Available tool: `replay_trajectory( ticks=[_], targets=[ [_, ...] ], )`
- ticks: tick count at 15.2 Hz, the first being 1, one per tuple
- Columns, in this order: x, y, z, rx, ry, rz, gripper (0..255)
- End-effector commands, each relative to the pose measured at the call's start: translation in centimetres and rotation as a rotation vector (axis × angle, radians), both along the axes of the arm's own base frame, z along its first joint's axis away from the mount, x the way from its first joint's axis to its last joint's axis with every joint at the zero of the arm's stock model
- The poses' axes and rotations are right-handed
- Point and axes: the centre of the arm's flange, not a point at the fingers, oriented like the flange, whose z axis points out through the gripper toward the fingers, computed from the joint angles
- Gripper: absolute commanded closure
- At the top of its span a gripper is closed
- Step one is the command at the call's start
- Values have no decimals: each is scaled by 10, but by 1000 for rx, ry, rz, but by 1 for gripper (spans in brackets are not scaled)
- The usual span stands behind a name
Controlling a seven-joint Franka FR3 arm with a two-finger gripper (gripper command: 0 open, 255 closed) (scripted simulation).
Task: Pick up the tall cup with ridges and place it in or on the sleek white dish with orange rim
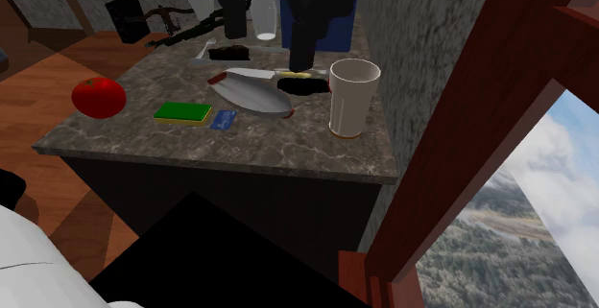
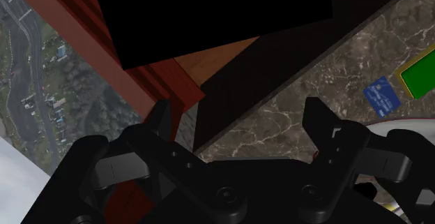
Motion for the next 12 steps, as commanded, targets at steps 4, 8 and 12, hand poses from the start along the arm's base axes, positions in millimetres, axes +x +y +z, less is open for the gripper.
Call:
replay_trajectory(
  ticks=[4,8,12],
  targets=[
    [37,9,-15,-7,7,-3,0],
    [86,20,-37,-16,17,-7,0],
    [135,31,-58,-25,27,-11,0]
  ],
)
